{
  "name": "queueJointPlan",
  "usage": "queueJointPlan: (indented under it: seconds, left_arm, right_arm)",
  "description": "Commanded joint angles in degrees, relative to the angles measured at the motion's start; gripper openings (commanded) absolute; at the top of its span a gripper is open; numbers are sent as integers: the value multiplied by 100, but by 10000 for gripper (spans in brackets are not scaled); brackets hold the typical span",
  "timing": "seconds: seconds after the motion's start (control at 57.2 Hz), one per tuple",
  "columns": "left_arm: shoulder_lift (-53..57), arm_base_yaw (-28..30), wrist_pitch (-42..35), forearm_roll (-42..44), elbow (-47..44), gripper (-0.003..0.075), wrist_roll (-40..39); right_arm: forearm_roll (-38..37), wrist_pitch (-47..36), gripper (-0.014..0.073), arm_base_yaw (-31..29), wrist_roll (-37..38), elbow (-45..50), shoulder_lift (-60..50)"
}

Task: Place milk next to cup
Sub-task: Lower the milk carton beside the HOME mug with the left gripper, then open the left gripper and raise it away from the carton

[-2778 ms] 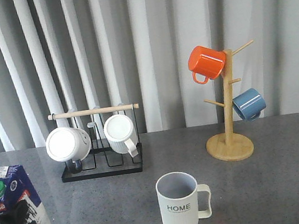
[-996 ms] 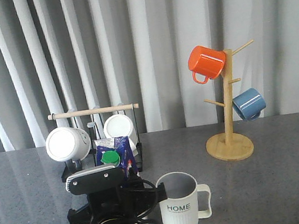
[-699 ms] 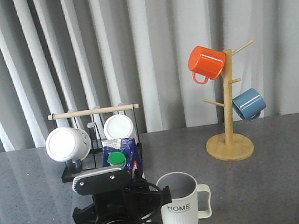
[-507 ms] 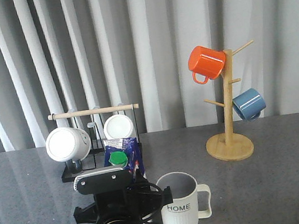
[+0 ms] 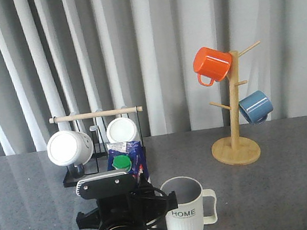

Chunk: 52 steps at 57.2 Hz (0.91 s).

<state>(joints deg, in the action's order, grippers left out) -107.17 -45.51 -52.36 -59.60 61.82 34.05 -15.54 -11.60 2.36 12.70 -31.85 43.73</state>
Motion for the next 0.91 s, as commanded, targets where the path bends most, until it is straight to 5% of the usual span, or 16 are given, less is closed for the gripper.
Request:
queueJointPlan:
  seconds: [0.0,0.175,0.28,0.647,0.891]
  left_arm:
    - [229,-16,-11,186,145,93,-27]
    - [229,-16,-41,186,145,109,-27]
    - [229,-16,-14,164,145,185,-27]
    - [242,-25,89,-263,145,734,543]
    - [552,-110,198,-270,145,722,874]
  right_arm:
    - [-21,-408,-9,-45,-2,-138,-23]
    - [-21,-408,-9,-45,-2,-138,-23]
    - [-21,-408,-9,-45,-2,-138,-23]
    - [-21,-408,-9,-45,-2,-138,-23]
    - [-21,-408,-9,-45,-2,-138,-23]
